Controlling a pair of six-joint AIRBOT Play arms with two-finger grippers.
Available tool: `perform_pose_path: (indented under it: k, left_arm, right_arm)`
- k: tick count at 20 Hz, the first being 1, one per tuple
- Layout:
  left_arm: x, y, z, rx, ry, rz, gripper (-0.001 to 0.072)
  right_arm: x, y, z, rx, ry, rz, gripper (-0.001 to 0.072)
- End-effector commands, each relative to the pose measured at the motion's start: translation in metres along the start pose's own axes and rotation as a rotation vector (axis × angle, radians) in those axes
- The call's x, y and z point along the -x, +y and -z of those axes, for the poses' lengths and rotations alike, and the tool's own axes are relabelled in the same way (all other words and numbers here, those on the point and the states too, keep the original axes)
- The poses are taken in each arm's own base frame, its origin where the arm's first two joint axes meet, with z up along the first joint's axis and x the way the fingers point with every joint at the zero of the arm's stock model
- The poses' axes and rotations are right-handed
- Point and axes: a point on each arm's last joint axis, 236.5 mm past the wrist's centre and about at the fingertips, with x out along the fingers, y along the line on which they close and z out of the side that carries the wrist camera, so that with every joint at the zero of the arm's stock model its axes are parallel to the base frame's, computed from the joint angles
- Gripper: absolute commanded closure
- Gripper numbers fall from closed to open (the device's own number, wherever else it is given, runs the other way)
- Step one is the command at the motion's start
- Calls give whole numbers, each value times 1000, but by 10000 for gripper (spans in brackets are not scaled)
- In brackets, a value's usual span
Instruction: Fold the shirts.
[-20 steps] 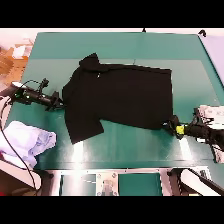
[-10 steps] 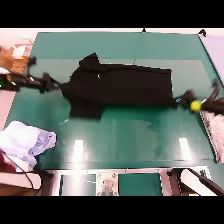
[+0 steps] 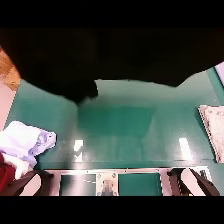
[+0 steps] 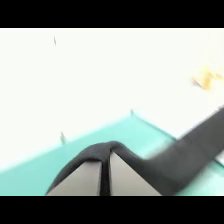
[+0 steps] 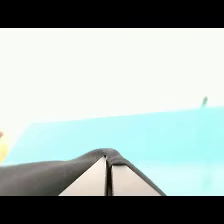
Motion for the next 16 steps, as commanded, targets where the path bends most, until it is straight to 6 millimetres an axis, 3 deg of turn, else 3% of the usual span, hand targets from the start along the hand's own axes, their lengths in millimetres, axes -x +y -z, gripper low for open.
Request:
perform_pose_path:
  k: [1,3,5,8,11,16]
  left_arm:
    - [57,-50,-65,-164,-161,-141,684]
    - [57,-42,-50,-136,-101,-169,685]
    - [47,-22,-25,-81,-25,-188,684]
    - [23,25,34,50,116,-210,684]
    - [-6,81,122,230,288,-215,684]
    - [-75,146,312,483,542,-171,684]
  right_arm:
    - [51,39,-43,159,-159,97,689]
    - [53,34,-41,167,-153,126,689]
    - [44,22,-32,135,-120,129,689]
    - [11,-15,8,2,-2,101,690]
    - [-40,-63,85,-138,167,67,689]
    - [-137,-130,259,-376,441,70,689]
